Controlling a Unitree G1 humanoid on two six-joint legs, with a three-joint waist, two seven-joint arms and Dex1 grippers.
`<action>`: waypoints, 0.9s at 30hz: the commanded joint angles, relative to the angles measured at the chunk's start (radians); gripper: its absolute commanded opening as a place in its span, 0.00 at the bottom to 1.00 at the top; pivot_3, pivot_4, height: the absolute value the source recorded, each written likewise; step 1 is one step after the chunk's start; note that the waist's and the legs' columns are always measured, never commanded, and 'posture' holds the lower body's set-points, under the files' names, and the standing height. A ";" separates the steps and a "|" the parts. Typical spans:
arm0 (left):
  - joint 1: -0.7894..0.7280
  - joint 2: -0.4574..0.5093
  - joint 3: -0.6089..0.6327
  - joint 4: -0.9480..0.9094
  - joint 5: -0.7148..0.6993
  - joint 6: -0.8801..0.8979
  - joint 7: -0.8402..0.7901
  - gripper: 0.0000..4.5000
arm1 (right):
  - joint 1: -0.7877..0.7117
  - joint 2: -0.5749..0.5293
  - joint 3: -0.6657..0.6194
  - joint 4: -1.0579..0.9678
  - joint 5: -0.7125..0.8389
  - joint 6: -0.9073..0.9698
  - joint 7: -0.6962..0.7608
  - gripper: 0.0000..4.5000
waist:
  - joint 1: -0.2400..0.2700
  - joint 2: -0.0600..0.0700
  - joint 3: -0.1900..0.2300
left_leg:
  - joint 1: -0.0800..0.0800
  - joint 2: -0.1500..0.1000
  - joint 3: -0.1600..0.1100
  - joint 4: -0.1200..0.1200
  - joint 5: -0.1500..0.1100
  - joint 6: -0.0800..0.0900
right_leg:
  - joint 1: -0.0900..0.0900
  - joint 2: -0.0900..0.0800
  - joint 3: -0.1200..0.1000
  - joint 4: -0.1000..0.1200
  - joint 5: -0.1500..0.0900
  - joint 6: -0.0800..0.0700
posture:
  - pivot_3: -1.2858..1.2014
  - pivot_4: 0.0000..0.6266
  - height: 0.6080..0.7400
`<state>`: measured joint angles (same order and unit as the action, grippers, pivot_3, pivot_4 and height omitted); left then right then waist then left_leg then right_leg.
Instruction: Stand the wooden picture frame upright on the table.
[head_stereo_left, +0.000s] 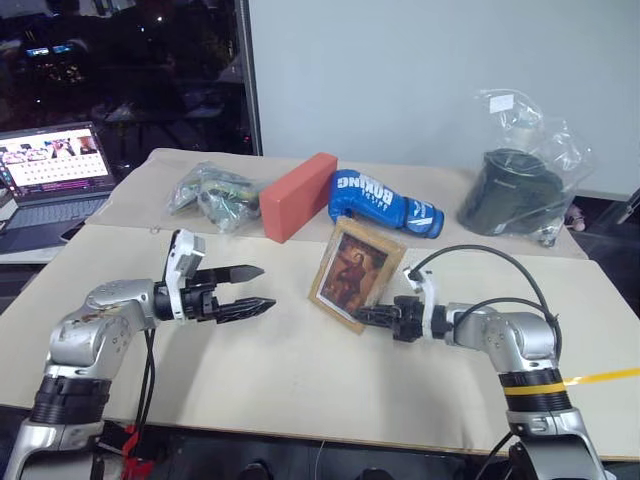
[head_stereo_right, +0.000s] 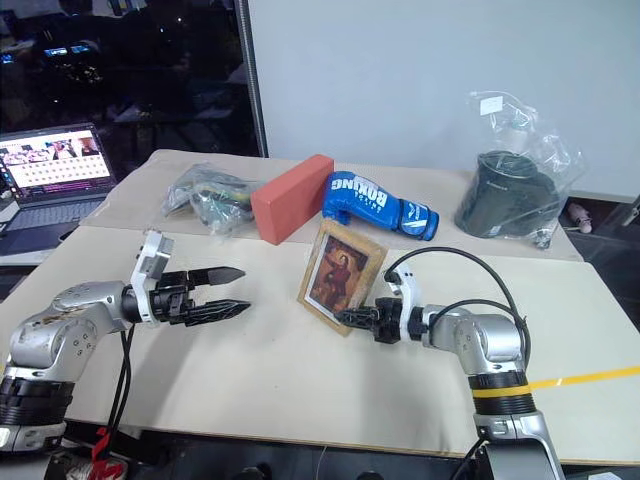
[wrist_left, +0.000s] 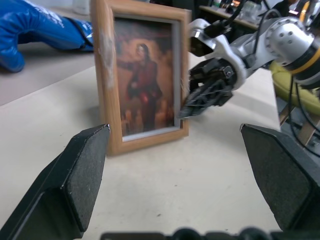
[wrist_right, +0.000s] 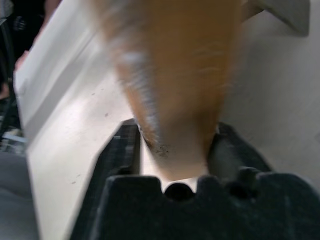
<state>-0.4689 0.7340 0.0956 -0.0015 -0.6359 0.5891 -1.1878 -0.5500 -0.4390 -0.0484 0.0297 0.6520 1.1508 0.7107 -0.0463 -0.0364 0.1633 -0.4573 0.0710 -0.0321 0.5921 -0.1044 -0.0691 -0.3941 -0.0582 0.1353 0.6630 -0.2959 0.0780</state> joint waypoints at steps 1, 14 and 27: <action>-0.028 -0.005 -0.008 0.028 0.029 -0.026 0.004 1.00 | 0.015 -0.038 -0.039 -0.057 0.036 0.013 0.019 0.86 | 0.000 0.000 0.000 | 0.000 0.000 0.000 0.000 0.000 0.000 | 0.000 0.000 0.000 0.000 0.000 0.000 | 0.52 0.24 0.97; 0.008 -0.093 0.128 0.130 0.080 -0.131 0.189 1.00 | 0.415 -0.330 -0.284 -0.277 0.061 -0.295 0.276 0.99 | -0.002 0.000 0.000 | 0.000 0.000 0.000 0.001 -0.001 0.001 | 0.002 0.000 -0.001 -0.003 -0.002 0.003 | 0.52 0.24 0.97; 0.186 -0.114 0.047 0.099 0.277 -0.314 0.281 1.00 | 0.552 -0.167 -0.281 -0.300 -0.235 -0.781 0.034 0.99 | -0.002 0.001 0.000 | 0.003 0.000 0.000 0.001 -0.001 0.001 | 0.005 0.000 -0.001 -0.003 -0.001 0.001 | 0.52 0.24 0.97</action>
<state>-0.2716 0.6037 0.1370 0.1021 -0.3720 0.3011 -0.9091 0.0110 -0.6066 -0.3231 -0.2244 0.4128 0.3929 0.7578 -0.0481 -0.0358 0.1636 -0.4545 0.0711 -0.0324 0.5924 -0.1050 -0.0685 -0.3894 -0.0586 0.1346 0.6594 -0.2969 0.0794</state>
